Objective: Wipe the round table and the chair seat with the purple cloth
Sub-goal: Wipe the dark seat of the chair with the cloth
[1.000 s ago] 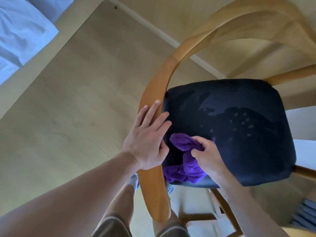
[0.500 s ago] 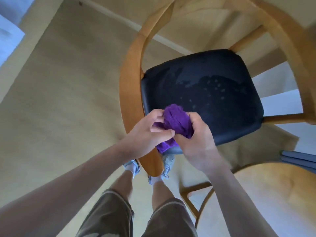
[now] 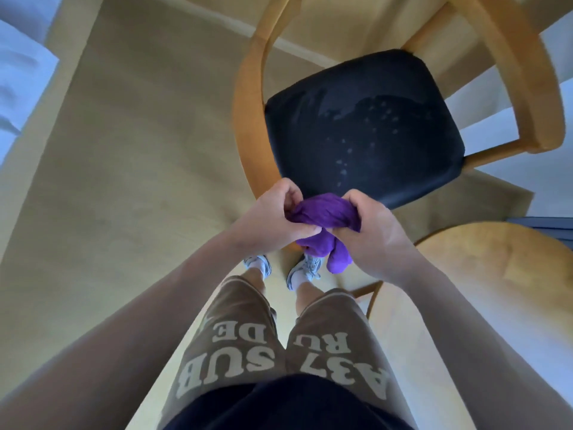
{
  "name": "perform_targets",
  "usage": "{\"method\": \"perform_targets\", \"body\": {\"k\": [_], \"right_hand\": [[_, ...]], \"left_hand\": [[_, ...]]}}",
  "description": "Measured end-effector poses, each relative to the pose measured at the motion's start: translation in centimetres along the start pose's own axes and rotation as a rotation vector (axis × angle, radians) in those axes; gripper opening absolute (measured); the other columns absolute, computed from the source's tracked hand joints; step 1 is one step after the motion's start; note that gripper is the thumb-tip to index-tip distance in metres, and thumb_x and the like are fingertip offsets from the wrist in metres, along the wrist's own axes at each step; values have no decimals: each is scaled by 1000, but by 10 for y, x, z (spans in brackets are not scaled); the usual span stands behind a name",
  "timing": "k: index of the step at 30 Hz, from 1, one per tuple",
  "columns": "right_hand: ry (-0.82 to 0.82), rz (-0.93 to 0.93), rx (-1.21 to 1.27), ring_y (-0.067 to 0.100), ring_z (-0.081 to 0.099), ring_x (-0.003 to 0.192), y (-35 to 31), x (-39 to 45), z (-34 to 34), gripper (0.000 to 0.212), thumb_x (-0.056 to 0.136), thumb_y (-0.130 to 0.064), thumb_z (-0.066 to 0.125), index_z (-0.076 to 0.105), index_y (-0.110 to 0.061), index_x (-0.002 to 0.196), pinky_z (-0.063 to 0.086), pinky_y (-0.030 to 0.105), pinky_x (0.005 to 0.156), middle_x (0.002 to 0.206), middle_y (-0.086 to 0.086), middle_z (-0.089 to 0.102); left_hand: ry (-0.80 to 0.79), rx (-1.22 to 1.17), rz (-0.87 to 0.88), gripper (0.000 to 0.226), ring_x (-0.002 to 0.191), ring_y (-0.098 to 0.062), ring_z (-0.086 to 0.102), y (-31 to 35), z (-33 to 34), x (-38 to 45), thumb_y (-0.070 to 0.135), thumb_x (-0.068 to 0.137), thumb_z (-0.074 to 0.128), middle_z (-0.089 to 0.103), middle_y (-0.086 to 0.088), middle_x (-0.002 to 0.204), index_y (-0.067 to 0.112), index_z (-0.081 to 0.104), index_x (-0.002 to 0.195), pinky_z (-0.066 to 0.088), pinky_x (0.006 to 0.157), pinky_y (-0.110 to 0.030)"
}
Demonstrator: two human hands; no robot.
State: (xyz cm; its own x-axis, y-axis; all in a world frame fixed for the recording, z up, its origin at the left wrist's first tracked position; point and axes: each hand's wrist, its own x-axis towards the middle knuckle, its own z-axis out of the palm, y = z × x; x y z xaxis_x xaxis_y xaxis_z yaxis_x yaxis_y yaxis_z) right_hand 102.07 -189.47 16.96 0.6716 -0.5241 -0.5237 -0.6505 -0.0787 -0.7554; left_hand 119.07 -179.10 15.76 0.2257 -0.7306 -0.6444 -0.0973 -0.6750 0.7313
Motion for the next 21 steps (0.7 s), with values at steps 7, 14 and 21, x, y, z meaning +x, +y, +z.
{"method": "perform_targets", "body": {"k": [7, 14, 21], "right_hand": [[-39, -13, 9, -1, 56, 72, -15, -5, 9, 26, 85, -15, 58, 50, -40, 82, 43, 9, 56, 79, -21, 59], [80, 373, 304, 19, 66, 86, 32, 11, 65, 15, 96, -16, 67, 58, -28, 94, 56, 19, 71, 92, -1, 68], [45, 432, 537, 46, 66, 105, 24, -8, 63, 24, 90, 1, 69, 66, 2, 114, 53, 58, 97, 109, 30, 69]], "left_hand": [[-99, 45, 1, 33, 71, 3, 65, -20, -17, -13, 17, 79, 87, 72, 4, 90, 23, 68, 106, 50, 66, -12], [-169, 292, -163, 64, 88, -6, 61, -63, -5, 24, 26, 75, 90, 61, 6, 116, 20, 54, 127, 47, 68, -17], [-177, 428, -121, 39, 85, -18, 65, -63, -10, 15, 41, 82, 83, 68, 1, 99, 19, 63, 106, 55, 79, -36]]}}
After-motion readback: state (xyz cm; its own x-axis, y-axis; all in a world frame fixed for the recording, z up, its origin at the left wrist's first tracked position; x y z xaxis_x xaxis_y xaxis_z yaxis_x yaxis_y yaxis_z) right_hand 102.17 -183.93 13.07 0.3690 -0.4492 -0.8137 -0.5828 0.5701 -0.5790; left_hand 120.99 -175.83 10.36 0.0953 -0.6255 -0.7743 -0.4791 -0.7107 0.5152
